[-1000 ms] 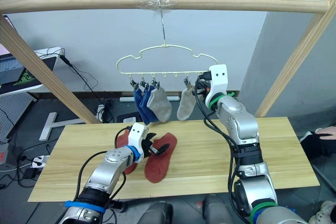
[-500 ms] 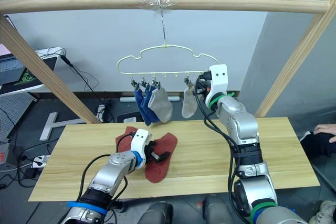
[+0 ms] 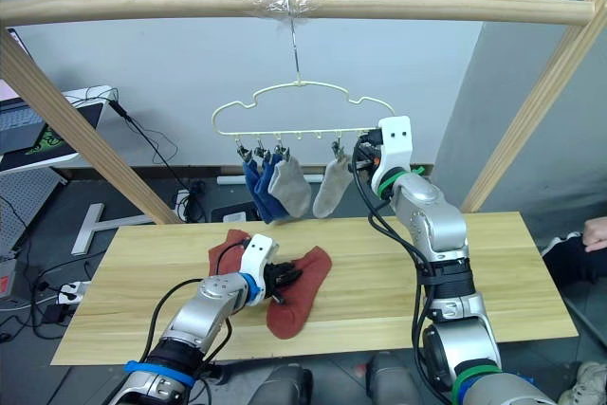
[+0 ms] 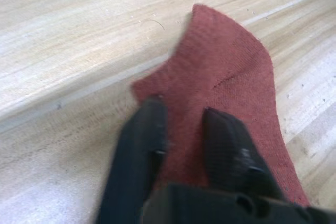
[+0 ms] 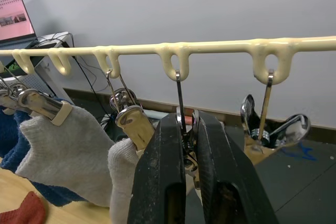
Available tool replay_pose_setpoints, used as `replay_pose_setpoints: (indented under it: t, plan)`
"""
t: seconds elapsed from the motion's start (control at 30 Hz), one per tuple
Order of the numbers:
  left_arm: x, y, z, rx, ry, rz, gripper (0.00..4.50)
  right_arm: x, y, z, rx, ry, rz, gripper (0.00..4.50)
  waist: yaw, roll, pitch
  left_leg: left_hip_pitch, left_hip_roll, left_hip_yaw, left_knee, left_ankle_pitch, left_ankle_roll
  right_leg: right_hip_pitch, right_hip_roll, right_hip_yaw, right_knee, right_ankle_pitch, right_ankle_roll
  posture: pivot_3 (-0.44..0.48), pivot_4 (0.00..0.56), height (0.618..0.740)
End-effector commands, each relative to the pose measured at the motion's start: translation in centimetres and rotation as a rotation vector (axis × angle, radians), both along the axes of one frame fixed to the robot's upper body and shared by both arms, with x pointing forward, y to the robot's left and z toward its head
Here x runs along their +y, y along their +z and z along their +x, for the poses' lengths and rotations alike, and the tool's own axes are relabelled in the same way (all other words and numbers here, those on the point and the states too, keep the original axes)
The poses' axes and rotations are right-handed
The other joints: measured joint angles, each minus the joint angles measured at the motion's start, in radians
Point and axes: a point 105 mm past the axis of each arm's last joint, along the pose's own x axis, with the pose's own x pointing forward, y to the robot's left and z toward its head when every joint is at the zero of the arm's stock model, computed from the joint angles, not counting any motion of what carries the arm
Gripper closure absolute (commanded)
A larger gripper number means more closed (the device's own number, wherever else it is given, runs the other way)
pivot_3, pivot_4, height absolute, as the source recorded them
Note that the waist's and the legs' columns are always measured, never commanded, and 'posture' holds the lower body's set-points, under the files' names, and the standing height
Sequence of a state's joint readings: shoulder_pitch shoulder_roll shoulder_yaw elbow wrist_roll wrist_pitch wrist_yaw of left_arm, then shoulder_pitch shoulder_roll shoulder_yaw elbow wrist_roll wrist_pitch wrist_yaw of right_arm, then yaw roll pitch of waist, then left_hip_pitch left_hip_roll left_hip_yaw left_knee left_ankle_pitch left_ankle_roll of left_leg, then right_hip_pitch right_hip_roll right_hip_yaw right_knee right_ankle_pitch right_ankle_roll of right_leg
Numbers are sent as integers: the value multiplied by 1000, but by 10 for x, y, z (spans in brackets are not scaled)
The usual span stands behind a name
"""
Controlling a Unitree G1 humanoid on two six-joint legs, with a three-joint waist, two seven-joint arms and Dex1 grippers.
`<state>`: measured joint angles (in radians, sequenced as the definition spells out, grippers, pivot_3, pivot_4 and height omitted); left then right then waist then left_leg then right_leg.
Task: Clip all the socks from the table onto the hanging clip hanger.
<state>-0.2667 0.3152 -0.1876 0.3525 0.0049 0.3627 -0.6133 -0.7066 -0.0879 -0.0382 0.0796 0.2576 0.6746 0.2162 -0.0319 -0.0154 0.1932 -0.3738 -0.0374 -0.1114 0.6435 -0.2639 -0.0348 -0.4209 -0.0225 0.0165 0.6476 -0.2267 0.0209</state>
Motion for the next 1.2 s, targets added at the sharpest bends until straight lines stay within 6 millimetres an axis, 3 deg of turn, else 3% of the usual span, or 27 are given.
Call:
replay_pose_setpoints:
  t: [0.03,0.3,0.53,0.67,0.8,0.97,1.1,1.2]
  plan:
    - [2,-16,-13,62,-19,23,4351,-5,6,0,-23,-17,8,4500,0,0,0,0,0,0,0,0,0,0,0,0,0,0,0,-25,191,740]
    - [3,-3,0,-29,-11,15,4472,-6,7,1,-24,-18,8,4500,0,0,0,0,0,0,0,0,0,0,0,0,0,0,0,-23,188,740]
    - [-16,50,17,-184,-26,-230,4472,-7,9,1,-30,-15,6,4500,0,0,0,-2,0,0,0,0,0,-1,0,0,-1,1,-1,-25,184,740]
    - [-25,74,17,-240,-77,-302,4472,-11,15,0,-36,2,-6,4500,0,0,0,-3,0,0,0,0,0,-1,0,0,-1,3,-4,-27,183,740]
    - [-46,108,8,-263,-172,-447,4472,-15,21,-5,-7,62,-9,4500,0,0,0,-4,0,0,1,0,0,-1,0,-1,-2,3,-4,-28,181,740]
    - [-63,134,0,-245,-237,-554,4472,-19,31,-13,96,128,111,4500,0,0,0,-5,0,0,1,0,0,-1,0,-1,-2,3,-4,-26,177,740]
    - [-68,142,-1,-235,-247,-590,4472,-19,33,-19,168,160,178,4500,-1,0,0,-5,0,0,1,0,0,-1,0,-2,-2,3,-4,-26,177,740]
    - [-71,150,3,-251,-248,-606,4472,-15,44,-28,261,241,356,4500,0,0,0,-5,0,1,1,0,0,-1,1,-2,-2,3,-4,-26,177,740]
